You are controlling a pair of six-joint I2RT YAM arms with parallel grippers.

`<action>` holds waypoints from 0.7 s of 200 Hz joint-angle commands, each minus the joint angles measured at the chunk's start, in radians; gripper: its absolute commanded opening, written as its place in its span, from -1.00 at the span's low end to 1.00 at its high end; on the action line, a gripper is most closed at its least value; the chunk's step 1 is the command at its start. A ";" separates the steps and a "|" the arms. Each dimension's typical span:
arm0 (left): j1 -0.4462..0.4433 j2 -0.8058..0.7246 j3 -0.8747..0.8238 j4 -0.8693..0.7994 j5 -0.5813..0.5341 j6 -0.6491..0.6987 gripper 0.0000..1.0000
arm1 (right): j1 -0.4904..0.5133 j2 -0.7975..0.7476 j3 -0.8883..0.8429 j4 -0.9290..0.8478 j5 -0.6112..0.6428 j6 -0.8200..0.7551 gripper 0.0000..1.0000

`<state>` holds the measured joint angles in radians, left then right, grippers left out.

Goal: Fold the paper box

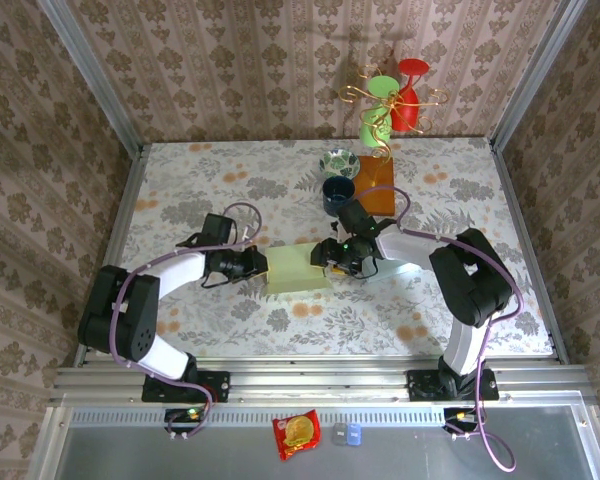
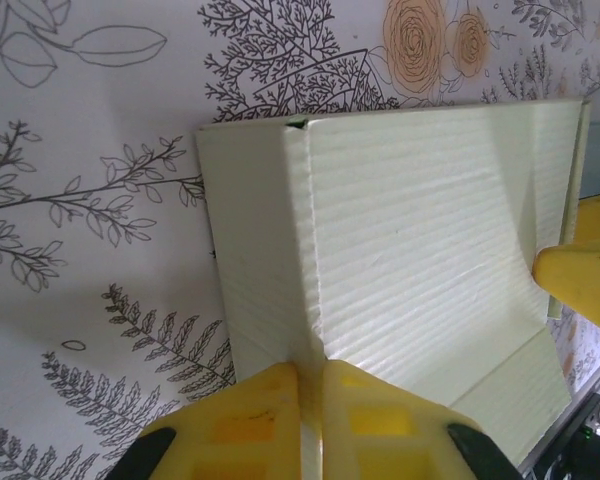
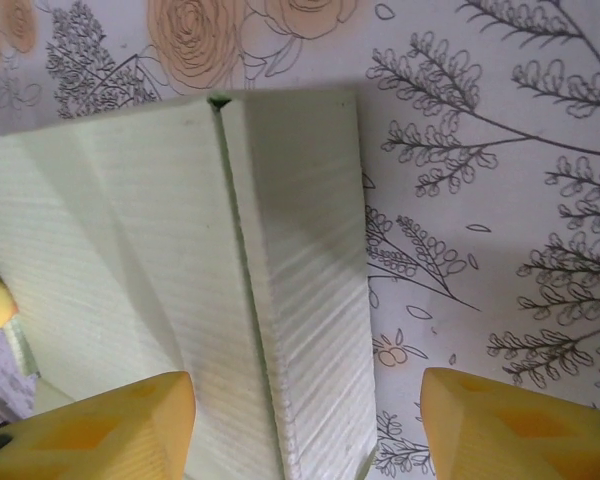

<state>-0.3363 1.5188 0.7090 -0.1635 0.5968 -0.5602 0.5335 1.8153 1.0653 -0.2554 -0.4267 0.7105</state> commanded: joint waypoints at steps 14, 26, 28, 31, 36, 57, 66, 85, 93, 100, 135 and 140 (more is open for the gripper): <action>0.047 0.006 -0.071 -0.003 -0.010 0.016 -0.83 | -0.004 -0.010 -0.018 0.070 -0.088 -0.002 0.28; 0.059 0.009 -0.081 0.005 0.002 0.020 -0.83 | -0.004 -0.011 -0.023 0.092 -0.107 0.004 0.28; 0.063 0.010 -0.081 0.005 0.004 0.022 -0.83 | -0.005 -0.011 -0.023 0.097 -0.110 0.005 0.28; 0.064 0.010 -0.082 0.003 0.004 0.025 -0.83 | -0.005 -0.011 -0.024 0.104 -0.116 0.007 0.29; 0.068 0.012 -0.082 -0.002 0.006 0.030 -0.83 | -0.006 -0.011 -0.024 0.116 -0.126 0.011 0.29; 0.089 0.017 -0.088 -0.014 0.007 0.049 -0.83 | -0.004 -0.002 -0.011 0.168 -0.182 0.042 0.33; 0.098 0.020 -0.092 -0.013 0.008 0.054 -0.83 | -0.004 0.001 -0.004 0.186 -0.201 0.051 0.35; 0.115 0.032 -0.092 -0.010 0.017 0.060 -0.83 | -0.003 0.008 0.013 0.190 -0.215 0.058 0.36; 0.120 0.039 -0.092 -0.006 0.020 0.060 -0.83 | -0.003 0.012 0.016 0.199 -0.223 0.065 0.36; 0.121 0.042 -0.090 -0.002 0.023 0.059 -0.83 | -0.003 0.013 0.020 0.208 -0.232 0.073 0.36; 0.122 0.059 -0.073 0.015 0.029 0.051 -0.82 | 0.007 0.024 0.049 0.243 -0.256 0.116 0.21; 0.121 0.059 -0.070 0.016 0.029 0.051 -0.82 | 0.010 0.025 0.053 0.245 -0.257 0.123 0.17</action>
<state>-0.2214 1.5364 0.6502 -0.0994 0.7033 -0.5278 0.5350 1.8164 1.0756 -0.0479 -0.6464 0.7925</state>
